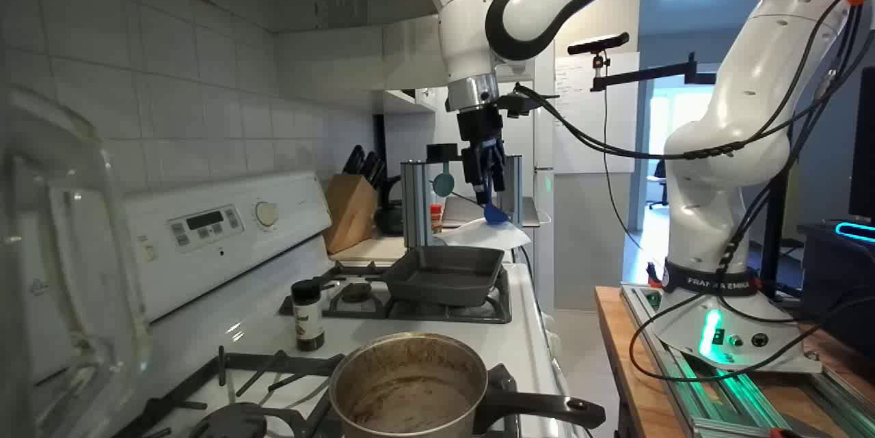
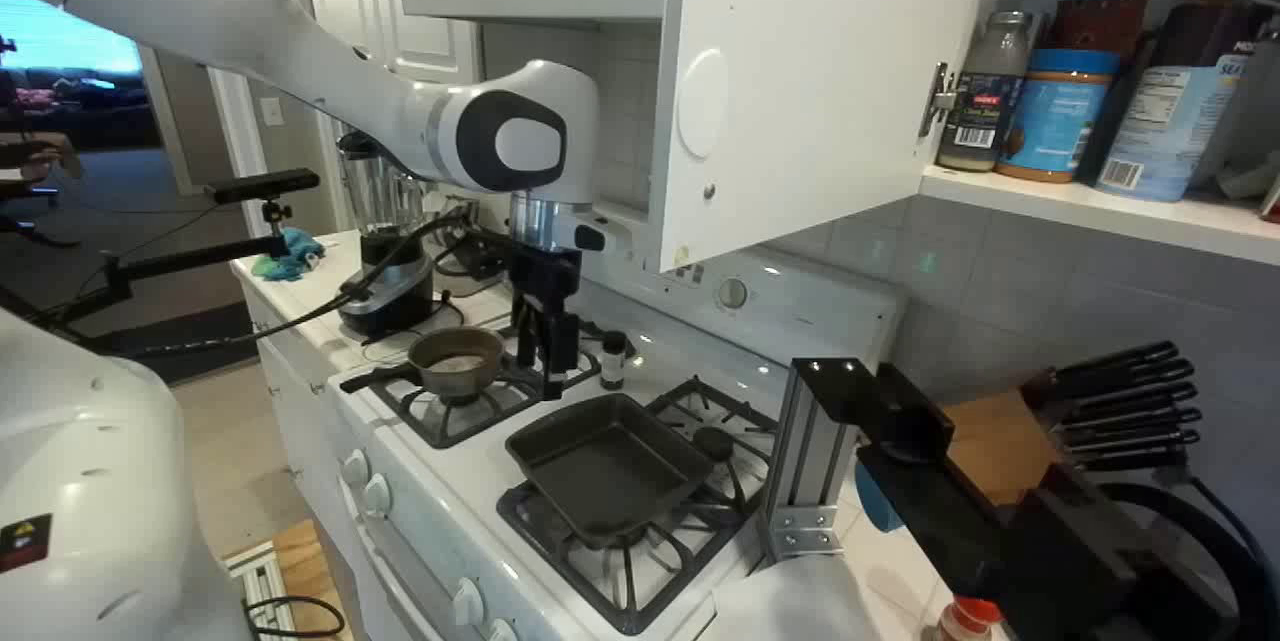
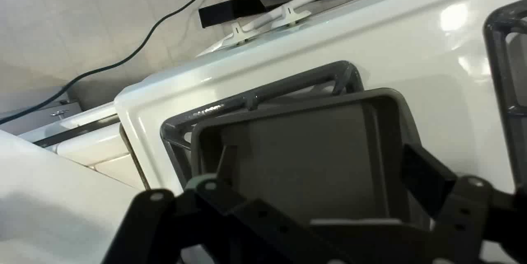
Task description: Close the top cabinet door
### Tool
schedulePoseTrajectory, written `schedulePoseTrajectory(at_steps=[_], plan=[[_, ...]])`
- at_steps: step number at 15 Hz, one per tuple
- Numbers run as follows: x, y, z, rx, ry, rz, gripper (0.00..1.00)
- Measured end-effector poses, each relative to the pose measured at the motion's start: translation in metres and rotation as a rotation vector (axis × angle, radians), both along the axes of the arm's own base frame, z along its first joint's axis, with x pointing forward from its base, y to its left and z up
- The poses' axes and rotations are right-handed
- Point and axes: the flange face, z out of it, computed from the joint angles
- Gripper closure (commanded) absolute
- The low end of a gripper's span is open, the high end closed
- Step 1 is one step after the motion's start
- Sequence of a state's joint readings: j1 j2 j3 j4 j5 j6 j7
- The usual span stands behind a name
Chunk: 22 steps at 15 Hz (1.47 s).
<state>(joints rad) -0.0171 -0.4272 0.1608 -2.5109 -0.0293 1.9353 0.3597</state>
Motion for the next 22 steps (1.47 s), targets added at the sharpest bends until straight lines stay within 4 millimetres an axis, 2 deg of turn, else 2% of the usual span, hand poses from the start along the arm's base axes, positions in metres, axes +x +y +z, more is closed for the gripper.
schedulePoseTrajectory(at_steps=[8,11,14,18,19,22], plan=[[0.000,0.000,0.000,0.000,0.000,0.000,0.00],[0.002,-0.003,0.004,-0.032,-0.025,-0.074,0.00],[0.006,-0.008,0.020,-0.055,-0.083,-0.209,0.00],[0.005,-0.012,0.052,-0.091,-0.189,-0.381,0.00],[0.004,-0.013,0.062,-0.106,-0.223,-0.416,0.20],[-0.003,-0.015,0.091,-0.173,-0.325,-0.511,0.41]])
